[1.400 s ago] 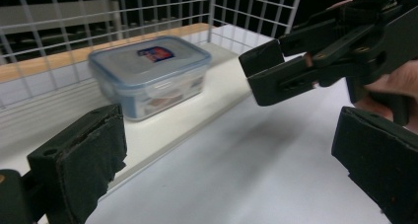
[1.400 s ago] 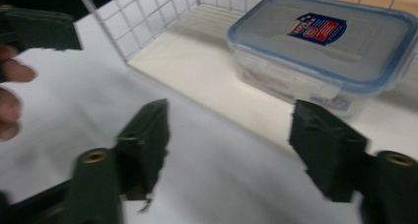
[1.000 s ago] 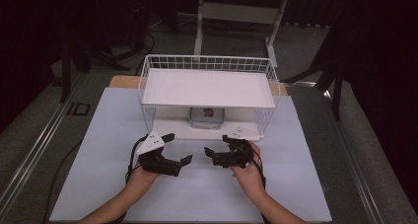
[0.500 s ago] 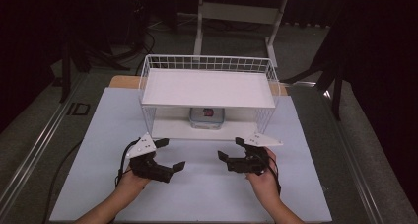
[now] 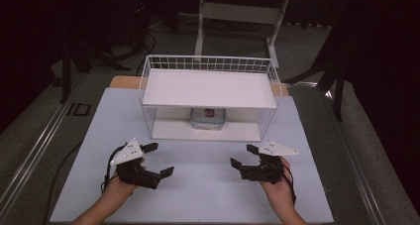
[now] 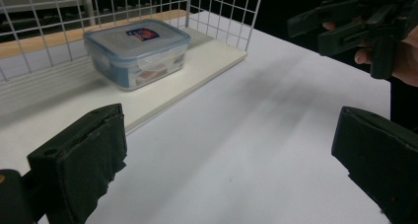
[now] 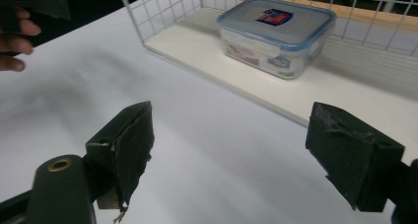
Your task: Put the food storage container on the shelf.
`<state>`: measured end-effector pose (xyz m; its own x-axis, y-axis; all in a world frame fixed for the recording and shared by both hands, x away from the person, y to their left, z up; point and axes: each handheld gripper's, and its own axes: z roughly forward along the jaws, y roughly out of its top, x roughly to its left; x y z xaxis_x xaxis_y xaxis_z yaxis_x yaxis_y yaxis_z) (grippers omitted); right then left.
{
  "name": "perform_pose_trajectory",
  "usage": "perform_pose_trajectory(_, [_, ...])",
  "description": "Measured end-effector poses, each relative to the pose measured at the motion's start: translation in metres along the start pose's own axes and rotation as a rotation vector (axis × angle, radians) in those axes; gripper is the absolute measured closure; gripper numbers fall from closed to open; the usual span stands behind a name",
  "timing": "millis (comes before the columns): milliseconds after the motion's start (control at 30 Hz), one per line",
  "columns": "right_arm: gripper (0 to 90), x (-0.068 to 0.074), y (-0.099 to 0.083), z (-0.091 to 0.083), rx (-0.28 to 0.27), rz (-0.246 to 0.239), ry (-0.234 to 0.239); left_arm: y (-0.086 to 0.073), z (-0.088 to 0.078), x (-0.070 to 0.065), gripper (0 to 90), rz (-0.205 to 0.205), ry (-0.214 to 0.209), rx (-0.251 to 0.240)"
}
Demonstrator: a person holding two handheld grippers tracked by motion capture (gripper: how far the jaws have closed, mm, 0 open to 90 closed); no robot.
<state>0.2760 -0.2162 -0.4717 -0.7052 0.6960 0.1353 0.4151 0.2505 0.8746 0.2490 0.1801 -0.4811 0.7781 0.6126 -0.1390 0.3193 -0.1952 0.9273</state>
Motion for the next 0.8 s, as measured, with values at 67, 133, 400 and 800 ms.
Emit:
perform_pose_trajectory(67, [18.3,0.002,-0.003,-0.005,0.000,-0.017,0.001,-0.003,-0.004,0.001,1.3,0.001,0.002,0.005])
perform_pose_trajectory(133, [18.3,0.004,-0.005,-0.009,0.003,-0.032,0.007,-0.005,-0.006,0.001,1.3,0.008,0.006,0.011])
perform_pose_trajectory(400, [18.2,0.006,-0.015,-0.021,0.021,-0.055,-0.005,-0.018,-0.014,0.005,1.3,-0.001,0.026,0.026])
perform_pose_trajectory(800, [17.3,-0.007,-0.031,-0.034,0.000,-0.080,-0.037,-0.029,-0.017,0.009,1.3,-0.003,0.048,0.015])
